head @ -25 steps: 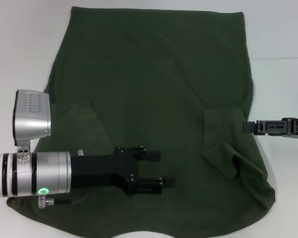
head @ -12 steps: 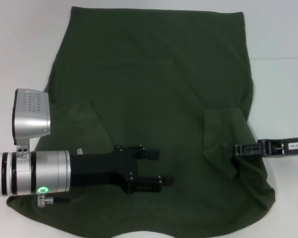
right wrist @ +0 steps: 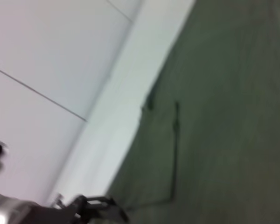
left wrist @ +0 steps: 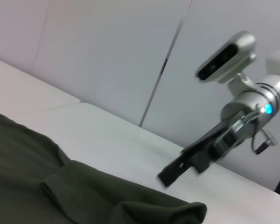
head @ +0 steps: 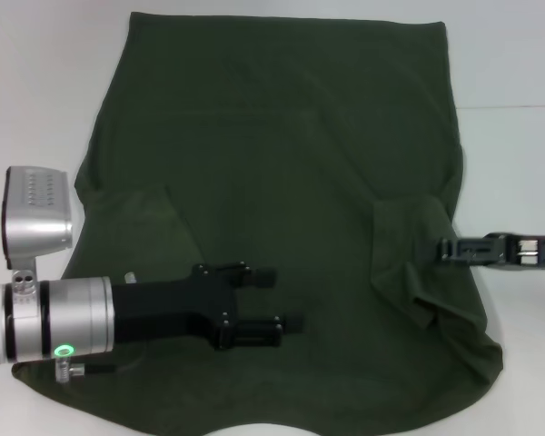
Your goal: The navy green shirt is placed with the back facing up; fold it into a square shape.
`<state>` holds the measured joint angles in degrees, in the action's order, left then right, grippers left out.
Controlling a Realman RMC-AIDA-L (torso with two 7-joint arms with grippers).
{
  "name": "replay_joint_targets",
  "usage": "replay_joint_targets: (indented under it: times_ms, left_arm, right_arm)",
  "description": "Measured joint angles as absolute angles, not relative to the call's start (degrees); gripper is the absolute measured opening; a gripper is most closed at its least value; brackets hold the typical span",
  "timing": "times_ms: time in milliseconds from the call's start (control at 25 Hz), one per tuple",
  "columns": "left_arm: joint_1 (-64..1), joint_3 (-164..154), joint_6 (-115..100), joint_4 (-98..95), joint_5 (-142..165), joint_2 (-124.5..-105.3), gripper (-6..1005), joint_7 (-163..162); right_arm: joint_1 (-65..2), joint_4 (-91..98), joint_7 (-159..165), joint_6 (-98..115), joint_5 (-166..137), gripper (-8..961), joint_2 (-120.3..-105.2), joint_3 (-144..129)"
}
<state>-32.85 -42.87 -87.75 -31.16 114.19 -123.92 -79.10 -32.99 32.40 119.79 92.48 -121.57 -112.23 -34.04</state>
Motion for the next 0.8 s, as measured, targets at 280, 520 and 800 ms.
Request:
replay_joint_targets:
  times_ms: [280,520,800]
  left_arm:
    - [-31.16,-40.53,-87.87,-31.70,114.30,-123.70,848,-79.52]
    - [-28.06,-38.62,-88.31,-35.45,114.38,-123.63,848,-83.40]
    - [-25.90,-33.34,-89.88,-38.63,117.58,-123.04,848,-87.87]
  right_arm:
    - [-30.15,31.74,112.83,94.93,-116.17,770,-113.20,-31.33]
    - [-28.58,31.65,105.07,97.08,-113.29,774,-115.17,-31.07]
    - [-27.86,31.62,96.62,96.41,-111.86,784,-117.51,-31.38]
